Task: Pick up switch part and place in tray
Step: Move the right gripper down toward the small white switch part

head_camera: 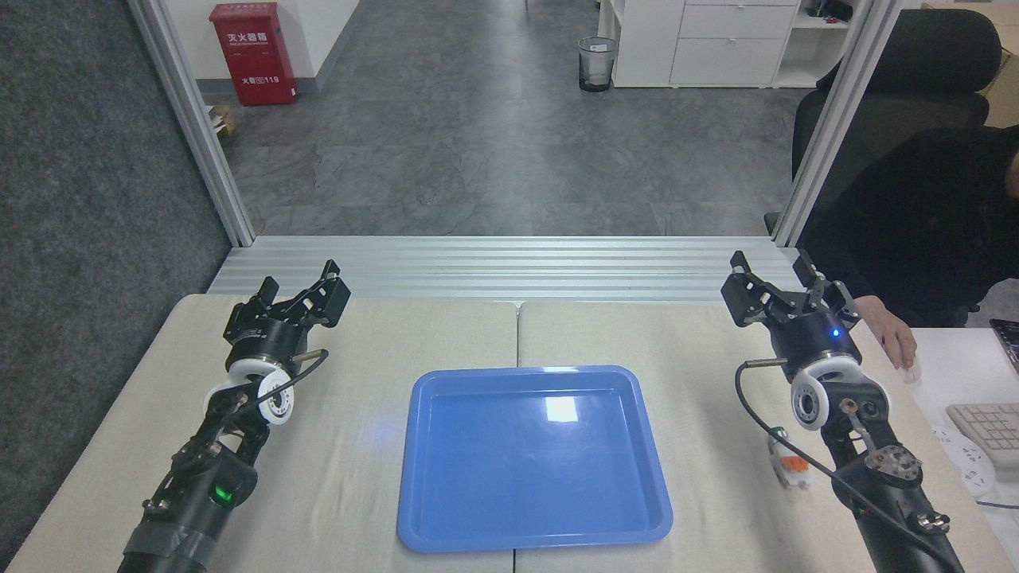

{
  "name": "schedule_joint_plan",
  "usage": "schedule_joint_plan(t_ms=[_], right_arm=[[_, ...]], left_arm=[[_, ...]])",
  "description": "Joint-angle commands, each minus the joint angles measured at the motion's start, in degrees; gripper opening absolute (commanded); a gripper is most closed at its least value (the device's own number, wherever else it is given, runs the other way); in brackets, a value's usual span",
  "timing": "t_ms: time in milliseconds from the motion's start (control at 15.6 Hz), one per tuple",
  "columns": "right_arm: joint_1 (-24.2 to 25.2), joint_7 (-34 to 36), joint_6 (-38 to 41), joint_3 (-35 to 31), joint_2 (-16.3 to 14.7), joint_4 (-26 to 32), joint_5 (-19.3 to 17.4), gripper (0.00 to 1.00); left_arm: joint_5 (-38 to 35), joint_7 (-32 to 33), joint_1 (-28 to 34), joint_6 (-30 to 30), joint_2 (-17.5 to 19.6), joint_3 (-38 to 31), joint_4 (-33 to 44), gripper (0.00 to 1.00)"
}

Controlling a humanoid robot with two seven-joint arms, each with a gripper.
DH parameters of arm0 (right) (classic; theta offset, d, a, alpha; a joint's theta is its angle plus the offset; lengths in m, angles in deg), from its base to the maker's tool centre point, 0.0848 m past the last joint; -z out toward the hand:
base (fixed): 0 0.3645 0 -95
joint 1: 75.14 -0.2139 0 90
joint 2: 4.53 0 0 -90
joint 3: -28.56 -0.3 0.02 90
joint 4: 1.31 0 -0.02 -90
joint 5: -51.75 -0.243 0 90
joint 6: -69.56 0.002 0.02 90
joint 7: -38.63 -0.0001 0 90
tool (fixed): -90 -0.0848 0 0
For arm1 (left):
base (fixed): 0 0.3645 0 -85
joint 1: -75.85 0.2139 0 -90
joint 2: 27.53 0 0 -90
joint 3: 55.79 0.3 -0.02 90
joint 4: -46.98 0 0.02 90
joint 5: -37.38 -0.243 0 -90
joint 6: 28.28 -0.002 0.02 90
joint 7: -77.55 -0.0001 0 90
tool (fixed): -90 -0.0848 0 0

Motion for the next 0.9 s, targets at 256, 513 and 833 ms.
schedule_joint_plan(t_ms=[256,513,833], right_arm=[[-2.63,0.25,0.84,-1.74,-2.54,-3.40,-0.18,0.87],[-2.99,0.25,0.93,-0.94,-2.89,-4.02,0.08,0.87],[-3.07,0.25,1.02,-1.12,-3.06,-3.93,-0.09,0.88]], left_arm=[[0.00,0.03,0.05,0.00,0.08,0.01,0.00,1.00],[0.00,0.03,0.05,0.00,-0.01,0.01,0.00,1.00],[0.00,0.03,0.05,0.00,0.08,0.01,0.00,1.00]])
